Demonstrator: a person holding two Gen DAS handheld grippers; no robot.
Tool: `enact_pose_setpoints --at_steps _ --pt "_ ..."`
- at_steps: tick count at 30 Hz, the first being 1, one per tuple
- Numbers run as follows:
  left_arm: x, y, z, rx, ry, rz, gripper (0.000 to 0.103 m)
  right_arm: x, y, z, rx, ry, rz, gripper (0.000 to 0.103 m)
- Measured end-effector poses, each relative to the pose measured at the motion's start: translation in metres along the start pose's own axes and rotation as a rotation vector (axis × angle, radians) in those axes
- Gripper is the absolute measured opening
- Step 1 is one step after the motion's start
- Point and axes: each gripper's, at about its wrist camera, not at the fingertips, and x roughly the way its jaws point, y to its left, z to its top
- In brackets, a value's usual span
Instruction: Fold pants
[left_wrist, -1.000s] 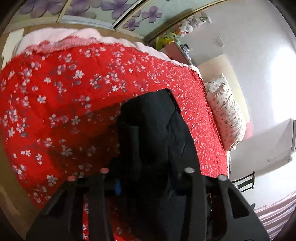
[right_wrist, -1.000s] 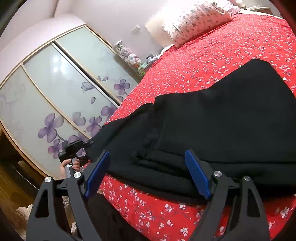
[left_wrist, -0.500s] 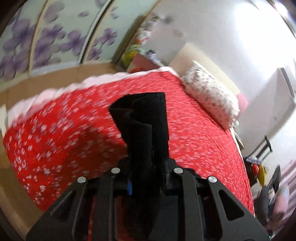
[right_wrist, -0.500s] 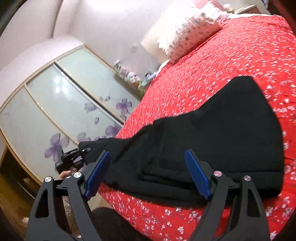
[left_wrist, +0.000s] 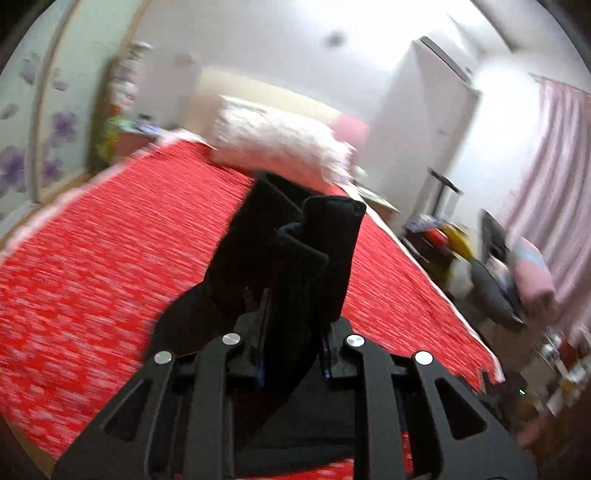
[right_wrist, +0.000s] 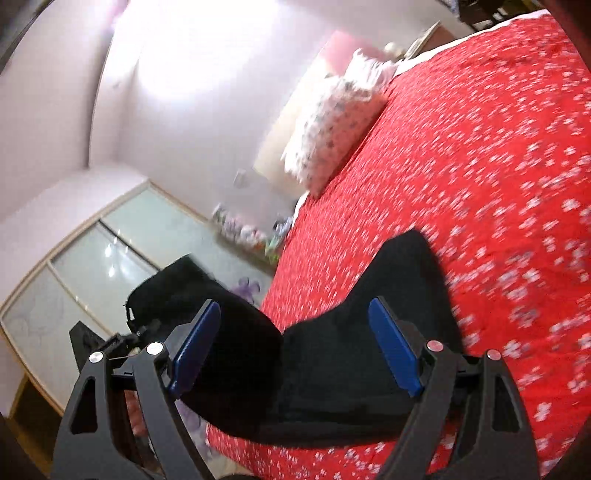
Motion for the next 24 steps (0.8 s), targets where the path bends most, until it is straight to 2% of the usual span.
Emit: enact_pose_setpoints --at_steps 2,4,8,9,11,14,16,20,24 --pt "0.026 -0.025 -0.018 0.018 0.050 -0.046 0.020 -0.009 -0.009 0.006 0.032 -0.037 -0.007 0.085" --pt "0.064 -0.054 -0.048 0.056 0.135 -0.061 0.020 -0.015 -0.017 0.011 0.060 -0.066 -0.016 0.085" --pt "0.132 -0.091 -0.127 0.196 0.315 0.017 0.020 -0.025 -0.031 0.020 0.113 -0.098 -0.018 0.085" --pt "0.136 -0.094 -0.137 0.217 0.319 0.029 0.020 -0.026 -0.034 0.023 0.119 -0.101 -0.018 0.085" --pt "0.132 -0.099 -0.144 0.276 0.268 0.067 0.020 -0.030 -0.036 0.024 0.124 -0.109 -0.013 0.085" --pt "0.123 -0.102 -0.133 0.247 0.237 0.044 0.020 -0.032 -0.036 0.026 0.114 -0.120 -0.012 0.085" --pt "0.120 -0.110 -0.129 0.266 0.217 0.034 0.020 -0.029 -0.037 0.027 0.114 -0.116 -0.009 0.085" --pt "0.130 -0.125 -0.157 0.343 0.251 0.060 0.020 -0.025 -0.036 0.025 0.104 -0.097 -0.012 0.085" --pt "0.137 -0.139 -0.186 0.503 0.218 0.112 0.021 -0.023 -0.029 0.024 0.060 -0.092 -0.040 0.085"
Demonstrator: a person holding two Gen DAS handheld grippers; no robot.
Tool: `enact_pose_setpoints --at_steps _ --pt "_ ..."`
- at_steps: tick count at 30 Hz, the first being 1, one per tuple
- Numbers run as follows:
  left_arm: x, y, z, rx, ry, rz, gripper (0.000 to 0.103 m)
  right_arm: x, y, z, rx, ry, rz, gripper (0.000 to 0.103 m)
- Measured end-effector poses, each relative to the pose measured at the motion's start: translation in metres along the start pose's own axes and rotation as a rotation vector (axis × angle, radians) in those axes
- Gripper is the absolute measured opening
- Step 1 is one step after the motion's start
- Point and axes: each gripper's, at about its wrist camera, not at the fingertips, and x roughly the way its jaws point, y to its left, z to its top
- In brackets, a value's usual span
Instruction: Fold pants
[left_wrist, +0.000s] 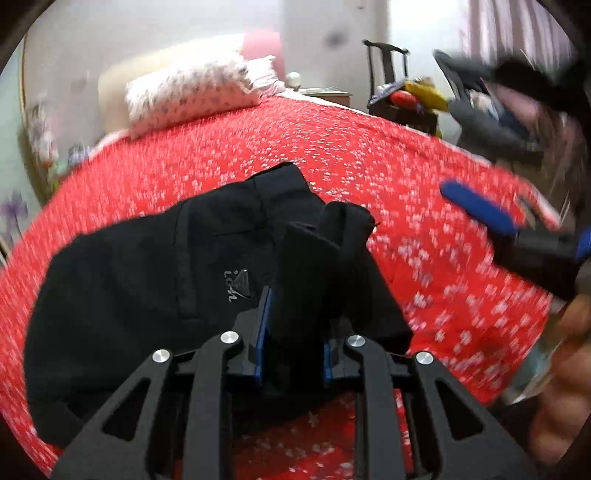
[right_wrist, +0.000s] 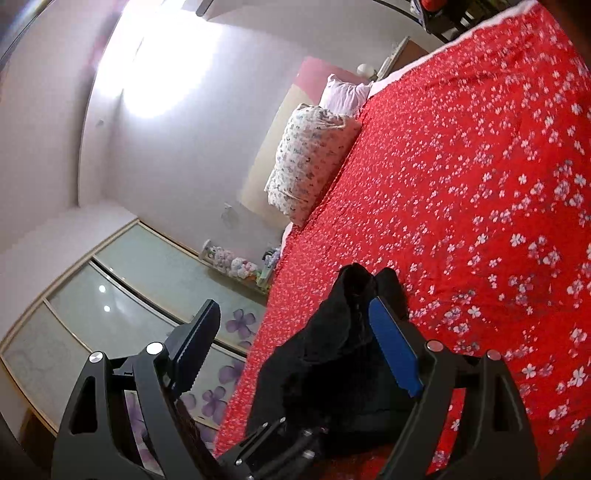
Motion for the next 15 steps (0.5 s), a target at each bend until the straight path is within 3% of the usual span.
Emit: enact_pose_setpoints --at_steps 5,8,10,12,13,14,15 --pt "-0.003 0.000 0.001 0.051 -0.006 0.011 0.028 0.003 0.001 -0.002 -0.007 0.004 -0.019 0.085" --pt "-0.017 0.012 0.000 -0.012 -0.013 -0.098 0.056 0.001 0.002 -0.002 -0.019 0.002 -0.031 0.085" --pt "-0.037 0.022 -0.001 -0.063 -0.075 -0.187 0.088 0.002 0.000 -0.001 -0.024 -0.004 -0.037 0.085" --pt "-0.066 0.039 -0.003 -0.113 -0.158 -0.284 0.099 -0.001 0.000 0.000 -0.028 -0.008 -0.031 0.085" --pt "-0.080 0.052 -0.005 -0.140 -0.195 -0.308 0.100 -0.003 0.002 0.000 -0.037 -0.010 -0.013 0.085" --pt "-0.089 0.065 -0.006 -0.162 -0.220 -0.299 0.101 -0.004 0.004 -0.001 -0.049 -0.008 0.002 0.085" --pt "-0.098 0.087 -0.008 -0.192 -0.240 -0.232 0.101 -0.004 0.009 -0.002 -0.069 0.004 0.028 0.085"
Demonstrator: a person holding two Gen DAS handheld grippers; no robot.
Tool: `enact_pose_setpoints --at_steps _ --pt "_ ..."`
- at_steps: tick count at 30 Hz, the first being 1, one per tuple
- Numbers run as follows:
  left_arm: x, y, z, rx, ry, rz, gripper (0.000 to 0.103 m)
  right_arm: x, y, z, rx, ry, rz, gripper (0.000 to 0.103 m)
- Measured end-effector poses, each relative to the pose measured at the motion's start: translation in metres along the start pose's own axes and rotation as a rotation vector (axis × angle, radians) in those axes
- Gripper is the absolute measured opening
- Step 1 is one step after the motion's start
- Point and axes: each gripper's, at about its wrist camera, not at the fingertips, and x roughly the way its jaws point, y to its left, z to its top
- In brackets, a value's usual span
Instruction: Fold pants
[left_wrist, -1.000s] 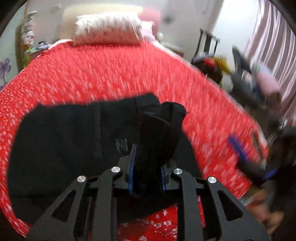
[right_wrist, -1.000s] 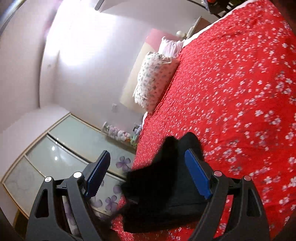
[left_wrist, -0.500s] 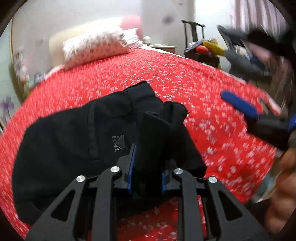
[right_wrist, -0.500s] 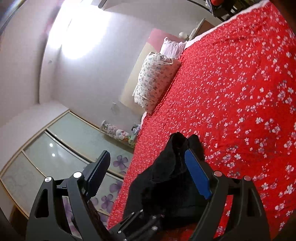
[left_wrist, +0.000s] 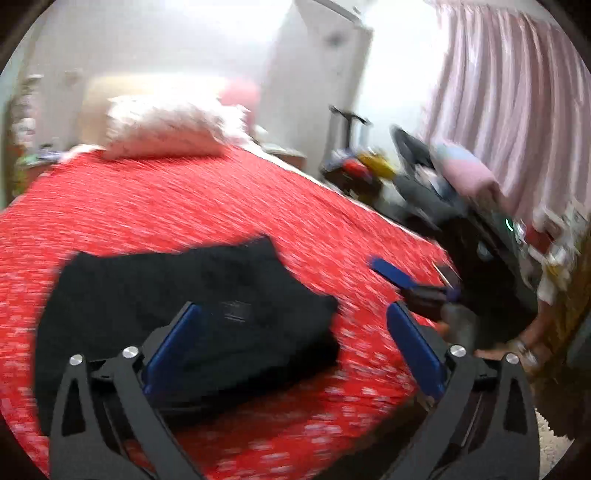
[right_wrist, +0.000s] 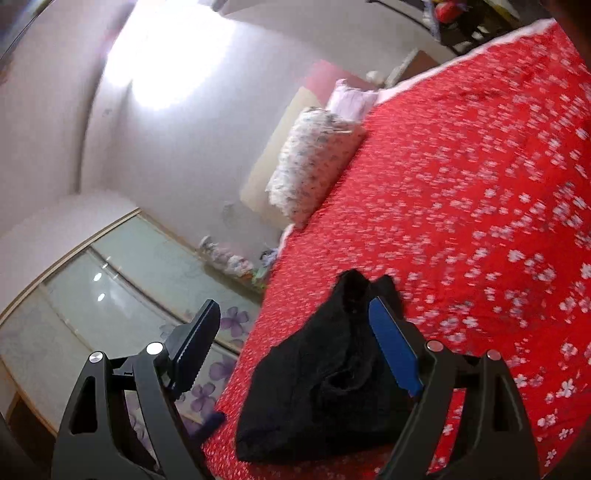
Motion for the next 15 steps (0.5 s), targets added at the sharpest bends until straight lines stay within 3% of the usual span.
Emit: enact_pose_setpoints --at_steps 4,5,7,9,12,15 --pt "-0.010 0.074 0.001 -0.085 0.028 0.246 0.101 0.023 0.031 -0.018 -0.130 0.158 0.129 0.085" --pt "-0.009 0.098 -0.003 -0.148 0.060 0.264 0.101 0.033 0.040 -0.028 -0.170 0.216 0.141 0.085" --pt "-0.010 0.124 -0.012 -0.242 0.079 0.249 0.101 0.049 0.050 -0.043 -0.225 0.296 0.142 0.085" --pt "-0.008 0.140 -0.021 -0.297 0.090 0.237 0.101 0.065 0.054 -0.056 -0.264 0.354 0.088 0.085" --pt "0.007 0.140 -0.040 -0.293 0.153 0.218 0.101 0.079 0.034 -0.066 -0.254 0.403 -0.123 0.082" --pt "0.023 0.130 -0.060 -0.235 0.224 0.204 0.101 0.074 0.013 -0.067 -0.183 0.410 -0.153 0.071"
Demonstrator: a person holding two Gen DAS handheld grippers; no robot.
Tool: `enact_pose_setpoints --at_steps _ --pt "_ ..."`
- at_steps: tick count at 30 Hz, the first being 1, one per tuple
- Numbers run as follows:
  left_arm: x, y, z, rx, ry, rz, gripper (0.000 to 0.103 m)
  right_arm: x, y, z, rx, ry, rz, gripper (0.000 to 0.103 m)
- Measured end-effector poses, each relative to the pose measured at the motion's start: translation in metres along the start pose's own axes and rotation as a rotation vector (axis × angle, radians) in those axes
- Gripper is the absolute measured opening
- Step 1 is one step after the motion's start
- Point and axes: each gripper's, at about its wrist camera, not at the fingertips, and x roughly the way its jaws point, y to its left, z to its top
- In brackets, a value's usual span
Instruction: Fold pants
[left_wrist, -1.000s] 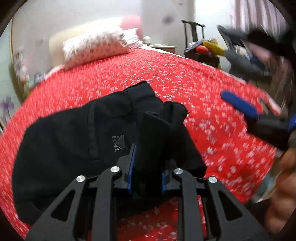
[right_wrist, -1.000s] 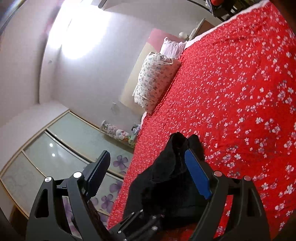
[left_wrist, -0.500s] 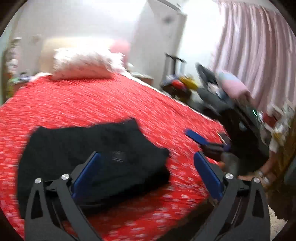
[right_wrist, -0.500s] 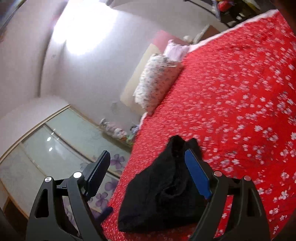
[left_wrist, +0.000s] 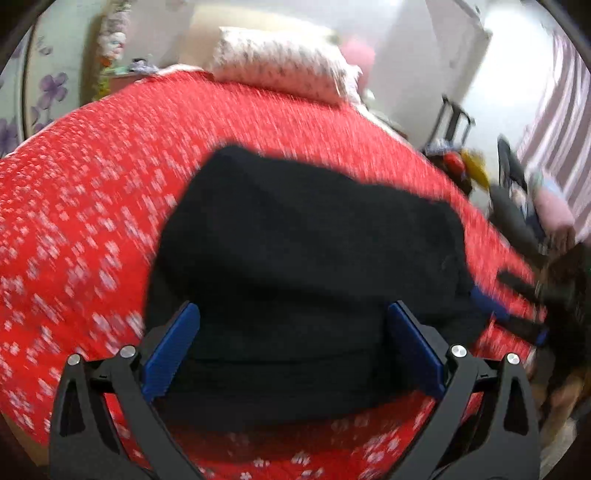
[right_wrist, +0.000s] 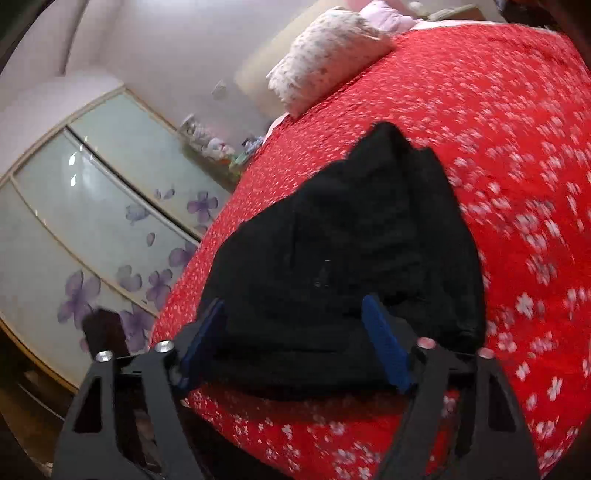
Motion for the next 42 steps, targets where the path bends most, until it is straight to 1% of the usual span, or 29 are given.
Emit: enact_pose_setpoints --at_steps 2,3,5,6,7,8,9,11,13,15,17,19,21,23,25,27,28,29,32,33,34,36,39,41,42 --pt "0.000 -0.006 -0.007 0.078 -0.027 0.026 0.101 -0.001 -0.001 -0.004 -0.020 0.001 -0.004 0.071" --pt "-0.003 -0.006 -0.006 0.074 -0.039 0.016 0.101 -0.002 0.001 -0.006 -0.036 -0.005 -0.010 0.071" --pt "-0.014 0.000 0.000 0.039 -0.083 -0.036 0.101 -0.008 0.009 -0.002 -0.040 -0.033 0.008 0.080" --pt "-0.024 0.005 0.006 0.010 -0.136 -0.067 0.101 -0.009 0.015 0.004 -0.042 -0.057 0.036 0.089" --pt "-0.030 0.010 0.012 -0.013 -0.176 -0.081 0.101 -0.013 0.018 0.010 -0.047 -0.093 0.057 0.092" --pt "-0.033 0.014 0.020 -0.034 -0.198 -0.098 0.101 -0.013 0.021 0.022 -0.044 -0.125 0.075 0.092" --pt "-0.034 0.017 0.026 -0.050 -0.199 -0.110 0.101 -0.011 0.021 0.029 -0.032 -0.126 0.094 0.092" --pt "-0.027 0.022 0.038 -0.086 -0.172 -0.125 0.101 0.004 0.017 0.046 0.014 -0.107 0.117 0.092" --pt "-0.014 0.027 0.049 -0.110 -0.132 -0.158 0.101 0.019 0.013 0.056 0.040 -0.074 0.110 0.092" --pt "-0.002 0.031 0.054 -0.133 -0.098 -0.163 0.101 0.034 0.005 0.060 0.069 -0.028 0.076 0.092" --pt "0.013 0.035 0.055 -0.159 -0.053 -0.169 0.101 0.045 -0.008 0.057 0.119 0.011 0.002 0.091" --pt "0.024 0.041 0.053 -0.168 -0.014 -0.183 0.101 0.045 -0.019 0.054 0.152 -0.001 0.023 0.087" --pt "0.033 0.041 0.051 -0.158 0.018 -0.184 0.101 0.042 -0.022 0.054 0.161 -0.001 0.022 0.087" --pt "0.035 0.035 0.049 -0.125 0.017 -0.162 0.101 0.042 -0.019 0.051 0.130 -0.003 0.006 0.087" --pt "0.037 0.025 0.046 -0.053 0.010 -0.109 0.101 0.044 -0.013 0.049 0.084 -0.006 -0.020 0.088" --pt "0.035 0.013 0.042 0.019 -0.005 -0.033 0.101 0.043 -0.005 0.047 0.033 -0.013 -0.050 0.088" --pt "0.034 0.009 0.042 0.038 -0.013 -0.005 0.101 0.042 -0.001 0.047 0.016 -0.017 -0.066 0.088" --pt "0.031 0.006 0.040 0.048 -0.019 0.017 0.101 0.039 0.007 0.045 -0.018 -0.027 -0.101 0.088" --pt "0.022 0.001 0.037 0.056 -0.037 0.077 0.101 0.022 0.031 0.035 -0.152 -0.077 -0.167 0.089" --pt "0.018 0.000 0.035 0.059 -0.039 0.097 0.101 0.016 0.036 0.033 -0.178 -0.092 -0.167 0.089" --pt "0.015 -0.001 0.032 0.065 -0.042 0.113 0.101 0.008 0.042 0.028 -0.197 -0.109 -0.149 0.089" --pt "0.009 -0.004 0.029 0.080 -0.048 0.137 0.101 -0.003 0.044 0.021 -0.195 -0.123 -0.091 0.090" --pt "0.000 -0.009 0.022 0.095 -0.051 0.160 0.101 -0.013 0.040 0.010 -0.168 -0.110 -0.010 0.090" --pt "-0.002 -0.012 0.018 0.110 -0.048 0.175 0.101 -0.016 0.038 0.005 -0.160 -0.098 0.011 0.091" --pt "-0.002 -0.014 0.016 0.122 -0.044 0.182 0.101 -0.016 0.038 0.003 -0.158 -0.089 0.008 0.093"
